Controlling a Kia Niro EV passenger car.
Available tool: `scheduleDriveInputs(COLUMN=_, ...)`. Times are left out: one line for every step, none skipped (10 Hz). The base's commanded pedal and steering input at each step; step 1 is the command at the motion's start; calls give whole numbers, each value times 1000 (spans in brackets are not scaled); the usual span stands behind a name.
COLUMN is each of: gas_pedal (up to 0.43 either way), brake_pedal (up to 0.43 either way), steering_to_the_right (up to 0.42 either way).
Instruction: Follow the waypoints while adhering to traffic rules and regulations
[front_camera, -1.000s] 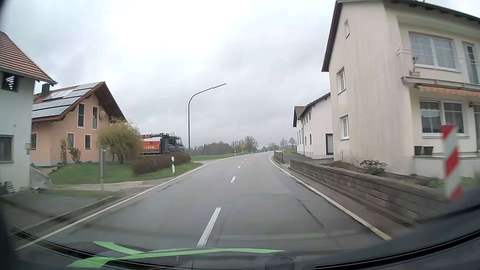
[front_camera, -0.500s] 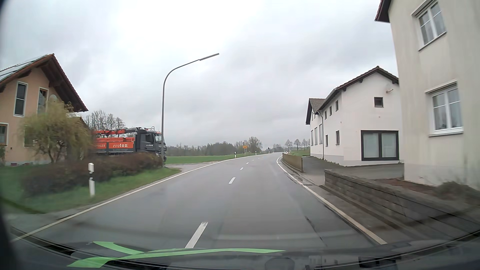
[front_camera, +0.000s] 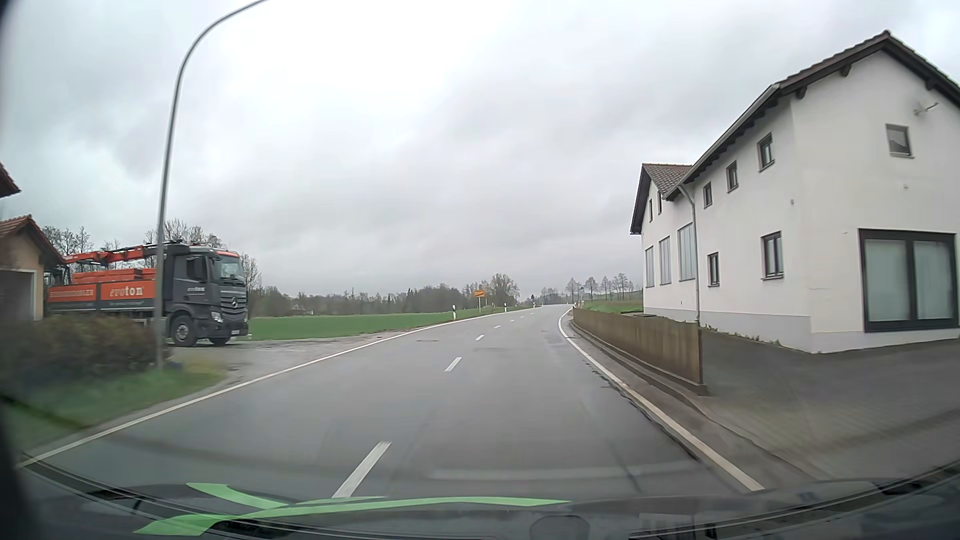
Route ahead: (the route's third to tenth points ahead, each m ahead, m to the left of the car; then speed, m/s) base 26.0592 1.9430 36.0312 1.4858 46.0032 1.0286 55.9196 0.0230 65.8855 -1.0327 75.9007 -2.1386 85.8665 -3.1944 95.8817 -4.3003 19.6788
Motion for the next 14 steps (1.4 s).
scheduleDriveInputs(gas_pedal=110, brake_pedal=0, steering_to_the_right=5)
scheduleDriveInputs(gas_pedal=110, brake_pedal=0, steering_to_the_right=4)
scheduleDriveInputs(gas_pedal=130, brake_pedal=0, steering_to_the_right=5)
scheduleDriveInputs(gas_pedal=150, brake_pedal=0, steering_to_the_right=6)
scheduleDriveInputs(gas_pedal=150, brake_pedal=0, steering_to_the_right=7)
scheduleDriveInputs(gas_pedal=157, brake_pedal=0, steering_to_the_right=7)
scheduleDriveInputs(gas_pedal=169, brake_pedal=0, steering_to_the_right=8)
scheduleDriveInputs(gas_pedal=177, brake_pedal=0, steering_to_the_right=11)
scheduleDriveInputs(gas_pedal=177, brake_pedal=0, steering_to_the_right=14)
scheduleDriveInputs(gas_pedal=169, brake_pedal=0, steering_to_the_right=14)
scheduleDriveInputs(gas_pedal=169, brake_pedal=0, steering_to_the_right=14)
scheduleDriveInputs(gas_pedal=138, brake_pedal=0, steering_to_the_right=15)
scheduleDriveInputs(gas_pedal=110, brake_pedal=0, steering_to_the_right=15)
scheduleDriveInputs(gas_pedal=98, brake_pedal=0, steering_to_the_right=14)
